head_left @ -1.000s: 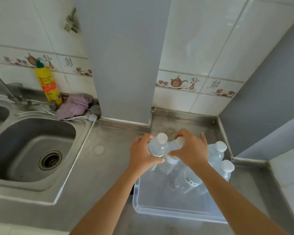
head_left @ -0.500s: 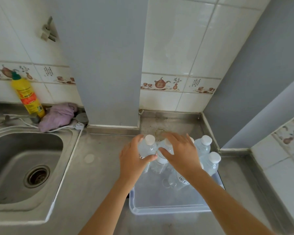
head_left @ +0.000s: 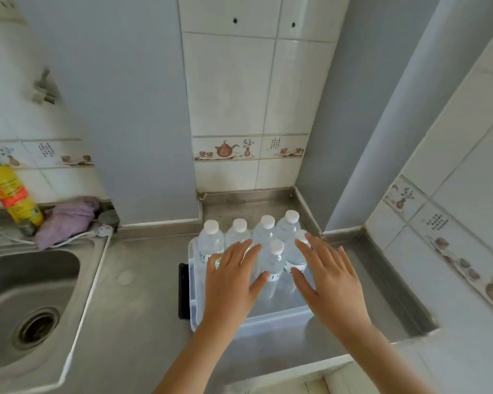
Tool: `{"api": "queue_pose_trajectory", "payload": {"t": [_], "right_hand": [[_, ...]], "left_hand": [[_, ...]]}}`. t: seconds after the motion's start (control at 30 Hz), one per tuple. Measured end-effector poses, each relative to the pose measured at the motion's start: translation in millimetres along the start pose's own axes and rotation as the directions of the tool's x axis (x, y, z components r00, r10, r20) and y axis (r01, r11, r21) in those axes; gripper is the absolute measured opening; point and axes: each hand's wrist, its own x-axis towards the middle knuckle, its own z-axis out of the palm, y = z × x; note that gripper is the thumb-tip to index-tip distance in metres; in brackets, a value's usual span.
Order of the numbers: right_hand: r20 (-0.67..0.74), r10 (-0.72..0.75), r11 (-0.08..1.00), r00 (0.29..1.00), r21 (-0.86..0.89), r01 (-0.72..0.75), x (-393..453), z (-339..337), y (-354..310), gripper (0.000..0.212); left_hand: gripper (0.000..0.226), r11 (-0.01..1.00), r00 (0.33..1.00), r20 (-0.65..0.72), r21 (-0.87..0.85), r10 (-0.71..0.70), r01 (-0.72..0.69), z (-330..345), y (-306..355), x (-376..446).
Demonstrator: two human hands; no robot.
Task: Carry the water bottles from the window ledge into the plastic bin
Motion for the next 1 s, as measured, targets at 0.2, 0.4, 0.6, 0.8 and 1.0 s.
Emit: {"api": "queue_pose_trajectory", "payload": {"t": [0.2,0.4,0.6,0.8,1.0], "right_hand": [[0.039,0.082,0.993,0.996,-0.089,-0.079,-87,-30,46,0.047],[0.033,0.269,0.953,0.962,-0.15,-0.262,-184,-80,85,0.052],[-0.063,0.423,0.884,0.904,-0.19,-0.427,-302,-148,115,0.05],[-0.176,0.605,0.739,0.776,-0.239,-0.63,-419,-218,143,0.05],[-0.315,0.735,0.546,0.6,-0.25,-0.8,-516,-273,165,0.049]], "left_hand": [[0.064,0.997,0.996,0.088,0.075,0.016,-0.022,10,43,-1],[0.055,0.977,0.979,0.001,0.06,0.206,-0.206,4,124,-39],[0.058,0.912,0.913,0.039,-0.083,0.406,-0.402,4,246,-117],[0.063,0.81,0.805,0.143,-0.232,0.576,-0.538,5,365,-187],[0.056,0.636,0.65,0.105,-0.369,0.753,-0.677,11,473,-235]]}}
